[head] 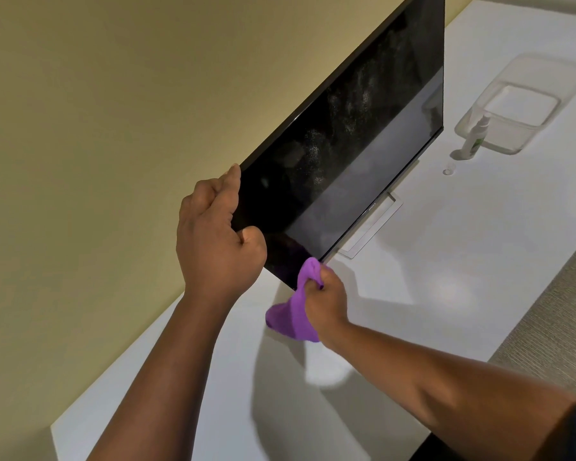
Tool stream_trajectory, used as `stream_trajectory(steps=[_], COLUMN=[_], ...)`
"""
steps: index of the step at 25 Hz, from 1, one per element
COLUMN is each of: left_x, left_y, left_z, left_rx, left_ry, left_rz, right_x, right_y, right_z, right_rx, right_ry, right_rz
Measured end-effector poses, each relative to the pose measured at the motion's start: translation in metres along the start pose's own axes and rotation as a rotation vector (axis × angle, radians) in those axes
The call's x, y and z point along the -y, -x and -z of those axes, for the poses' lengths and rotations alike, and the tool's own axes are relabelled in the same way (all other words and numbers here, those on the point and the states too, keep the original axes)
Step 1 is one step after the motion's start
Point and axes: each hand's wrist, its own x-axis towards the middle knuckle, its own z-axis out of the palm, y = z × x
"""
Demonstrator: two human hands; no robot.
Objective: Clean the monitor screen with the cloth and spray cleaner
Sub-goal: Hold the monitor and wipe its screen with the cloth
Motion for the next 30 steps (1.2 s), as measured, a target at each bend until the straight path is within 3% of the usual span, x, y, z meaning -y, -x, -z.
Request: stream_trajectory(steps=[5,10,13,16,19,21,24,27,30], left_x=[0.002,-0.002,-0.004,-0.006,-0.008,-0.009,-0.012,-0.012,-0.013], left_y=[0.000,0.001,-0.006,-0.011,-0.011,-0.011,-0.015,-0.016,-0.016], left_z=[-0.001,-0.004,-0.005,-0.006,-0.005,-0.006,-0.007,-0.007,-0.007], left_rx=[-0.004,-0.035,-0.021,-0.011,-0.012,-0.005,0.016,0.029,0.024], left_ry=[-0.011,-0.039,-0.100,-0.174,-0.194,-0.171,-0.126,-0.124,-0.117], left_rz=[-0.011,-0.028,-0.060,-0.071,-0.080,-0.108,-0.125,-0.123,-0.112], right_x=[-0.013,0.023,0.047,0.041,0.019,0.024,0.059,0.068,0.044], right_y=[0.023,-0.002,-0.009,0.005,-0.003,-0.020,-0.029,-0.009,-0.009], right_z=[-0.006,0.008,0.004,-0.004,0.004,0.012,0.010,0.001,0.009], right_rx=[0.128,-0.052,-0.101,0.023,-0.006,-0.093,-0.172,-0.030,0.015], right_ry=[0.050,-0.109,-0.206,-0.184,-0.062,-0.126,-0.283,-0.309,-0.181], right_rz=[0.008,-0.035,0.190,0.332,0.150,-0.012,0.193,0.429,0.262])
